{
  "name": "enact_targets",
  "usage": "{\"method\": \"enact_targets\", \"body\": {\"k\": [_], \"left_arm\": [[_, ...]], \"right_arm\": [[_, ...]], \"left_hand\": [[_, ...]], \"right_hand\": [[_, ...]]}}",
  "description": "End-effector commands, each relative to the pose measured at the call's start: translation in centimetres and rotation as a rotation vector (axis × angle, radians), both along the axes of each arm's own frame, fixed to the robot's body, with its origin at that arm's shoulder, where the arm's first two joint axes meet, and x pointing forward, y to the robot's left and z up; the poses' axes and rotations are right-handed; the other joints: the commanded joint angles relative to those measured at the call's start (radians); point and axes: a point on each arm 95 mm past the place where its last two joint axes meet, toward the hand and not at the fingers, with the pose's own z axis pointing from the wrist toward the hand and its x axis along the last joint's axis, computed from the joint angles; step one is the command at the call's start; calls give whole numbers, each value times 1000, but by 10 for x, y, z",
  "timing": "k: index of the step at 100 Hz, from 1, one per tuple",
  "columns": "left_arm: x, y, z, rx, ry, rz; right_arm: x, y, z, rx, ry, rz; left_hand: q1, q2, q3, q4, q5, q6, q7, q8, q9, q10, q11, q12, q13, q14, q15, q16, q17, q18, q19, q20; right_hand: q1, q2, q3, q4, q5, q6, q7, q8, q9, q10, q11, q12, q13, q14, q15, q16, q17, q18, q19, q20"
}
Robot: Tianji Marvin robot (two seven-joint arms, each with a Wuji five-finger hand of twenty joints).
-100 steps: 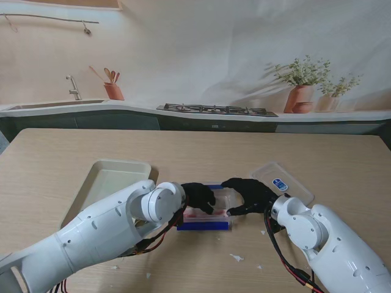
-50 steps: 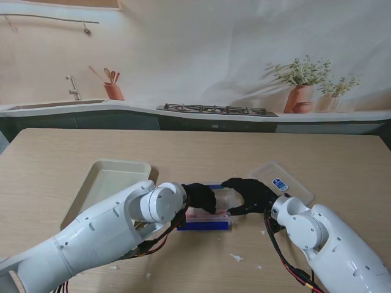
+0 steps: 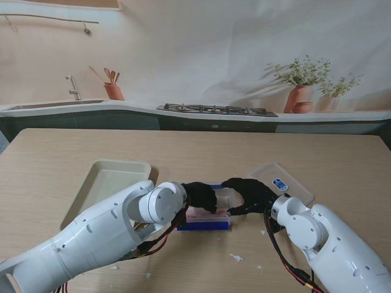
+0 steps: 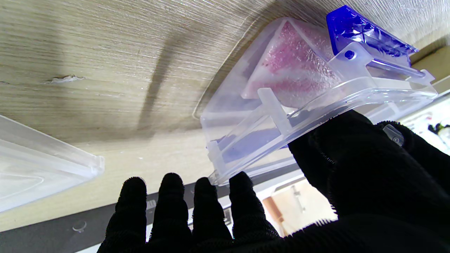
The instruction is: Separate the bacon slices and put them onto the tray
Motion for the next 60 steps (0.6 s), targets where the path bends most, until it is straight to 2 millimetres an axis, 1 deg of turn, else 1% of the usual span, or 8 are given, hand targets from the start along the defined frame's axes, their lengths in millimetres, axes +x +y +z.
{"method": "enact_targets", "body": {"k": [1, 17, 36, 41, 44, 46, 52, 60], "left_arm": [[-3, -3, 2, -3, 10, -7], [-4, -4, 1, -5, 22, 17], [-3, -6, 0, 23, 31, 19], [-3, -6, 0, 32, 34, 17], [-3, -6, -1, 41, 35, 13], [-3, -6, -1, 47, 35, 8], [-2, -6, -2, 63, 33, -7], [-1, -6, -4, 81, 36, -24]], "right_arm": [[-3, 4, -3, -1, 19, 7], [-3, 4, -3, -1, 19, 7], [-3, 4, -3, -1, 18, 6], [-3, 4, -3, -1, 18, 6], [-3, 4, -3, -1, 18, 6], [-3, 4, -3, -1, 18, 6], [-3, 4, -3, -1, 18, 6], [-3, 4, -3, -1, 18, 5]], "left_hand": [[2, -27, 27, 38, 22, 16, 6, 3, 16, 5, 39, 37, 63, -27, 82, 44, -15, -9, 35, 7], [24, -43, 60, 36, 11, 43, 2, 2, 40, -11, 117, 140, 98, -43, 168, 106, -3, 1, 51, 5], [35, -53, 78, 36, 29, 53, 11, 5, 86, -25, 164, 202, 145, -59, 219, 139, 14, 8, 65, 11], [48, -69, 79, 22, 45, 45, 24, 11, 105, -29, 163, 284, 153, -59, 224, 150, 14, 8, 63, 11], [60, -82, 77, 16, 57, 37, 32, 14, 120, -33, 168, 306, 159, -60, 228, 152, 13, 8, 63, 11], [67, -85, 72, 8, 59, 32, 43, 19, 130, -38, 149, 344, 161, -64, 229, 153, 14, 7, 63, 11], [76, -99, 70, 2, 71, 17, 57, 26, 145, -50, 147, 364, 167, -72, 229, 153, 13, 0, 65, 13], [98, -119, 62, -15, 84, -14, 116, 56, 180, -71, 132, 394, 183, -82, 224, 146, 14, -7, 69, 15]], "right_hand": [[2, 12, -7, -13, -11, 1, -10, -14, -13, -26, 19, 6, -27, -35, 1, 6, 3, 0, 12, 26], [3, 12, -7, -13, -11, 0, -9, -14, -13, -26, 19, 5, -27, -36, 0, 6, 4, -1, 12, 26], [4, 12, -7, -13, -11, 0, -9, -14, -13, -26, 19, 5, -27, -35, 1, 6, 4, 0, 12, 26], [4, 10, -7, -13, -11, 1, -9, -14, -13, -27, 19, 5, -27, -34, 1, 6, 4, 0, 12, 26], [5, 11, -6, -13, -10, 0, -9, -14, -13, -26, 18, 5, -27, -34, 1, 6, 4, 0, 12, 26], [4, 11, -6, -13, -10, 0, -9, -14, -13, -27, 18, 5, -27, -35, 1, 6, 4, 0, 12, 26], [5, 12, -6, -13, -11, 0, -9, -14, -13, -28, 18, 5, -27, -34, 2, 7, 4, 0, 12, 26], [6, 12, -5, -13, -11, 0, -8, -14, -13, -27, 18, 5, -27, -33, 2, 7, 4, 0, 12, 26]]}}
